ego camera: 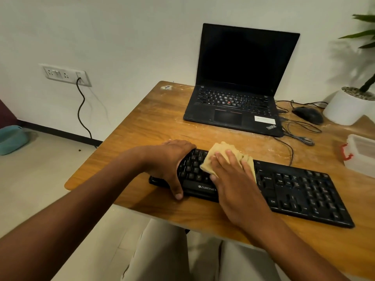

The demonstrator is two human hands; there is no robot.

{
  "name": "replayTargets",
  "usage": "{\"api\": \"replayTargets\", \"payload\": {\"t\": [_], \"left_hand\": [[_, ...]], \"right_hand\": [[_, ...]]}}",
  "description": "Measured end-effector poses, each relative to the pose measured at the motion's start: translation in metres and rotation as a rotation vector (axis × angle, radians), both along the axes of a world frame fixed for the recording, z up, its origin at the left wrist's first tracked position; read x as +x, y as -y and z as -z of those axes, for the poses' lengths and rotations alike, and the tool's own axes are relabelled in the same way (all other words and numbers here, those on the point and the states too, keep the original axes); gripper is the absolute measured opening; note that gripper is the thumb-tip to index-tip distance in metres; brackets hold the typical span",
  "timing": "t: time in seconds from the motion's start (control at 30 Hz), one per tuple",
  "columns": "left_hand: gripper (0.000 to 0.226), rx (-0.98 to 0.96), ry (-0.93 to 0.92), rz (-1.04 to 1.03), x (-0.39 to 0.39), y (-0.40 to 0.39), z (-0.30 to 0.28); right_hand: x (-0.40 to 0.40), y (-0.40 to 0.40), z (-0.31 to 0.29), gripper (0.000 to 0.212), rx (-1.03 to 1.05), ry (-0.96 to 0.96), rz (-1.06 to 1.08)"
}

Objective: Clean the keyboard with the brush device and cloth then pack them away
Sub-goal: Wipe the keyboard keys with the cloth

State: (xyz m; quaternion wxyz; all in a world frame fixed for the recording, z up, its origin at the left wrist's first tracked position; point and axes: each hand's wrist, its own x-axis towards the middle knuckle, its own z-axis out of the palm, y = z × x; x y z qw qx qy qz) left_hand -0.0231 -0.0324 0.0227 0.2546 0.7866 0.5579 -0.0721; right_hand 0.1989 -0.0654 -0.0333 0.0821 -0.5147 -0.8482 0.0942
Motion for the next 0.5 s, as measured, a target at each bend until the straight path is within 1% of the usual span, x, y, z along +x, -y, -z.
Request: {"api": "replayTargets", "payload": {"t": [0.07, 0.13, 0.2, 0.27, 0.33, 0.43, 0.5], "left_hand": [[0.129, 0.006, 0.009, 0.001, 0.0, 0.001, 0.001], [0.128, 0.016, 0.019, 0.015, -0.001, 0.0, 0.002], [0.13, 0.019, 0.01, 0.025, -0.002, -0.002, 0.003], [0.133, 0.014, -0.001, 0.018, -0.003, -0.002, 0.004], [0.135, 0.002, -0.011, 0.011, -0.002, -0.002, 0.004], [0.135, 0.0, -0.032, 0.015, 0.001, -0.002, 0.002], [0.134, -0.004, -0.043, 0.02, 0.002, -0.001, 0.001]], "right_hand": [[-0.025, 0.001, 0.003, 0.055, -0.028, -0.049, -0.015], [-0.037, 0.014, 0.007, 0.058, -0.019, -0.015, -0.103], [-0.026, 0.029, 0.006, 0.066, -0.023, 0.022, -0.17], [-0.001, 0.032, 0.004, 0.073, -0.055, 0.044, -0.137], [0.015, 0.022, 0.001, 0.076, -0.028, 0.065, -0.031], [0.001, 0.0, 0.002, 0.061, 0.019, -0.001, 0.068], [-0.019, -0.001, 0.003, 0.054, -0.013, -0.055, 0.034]]}}
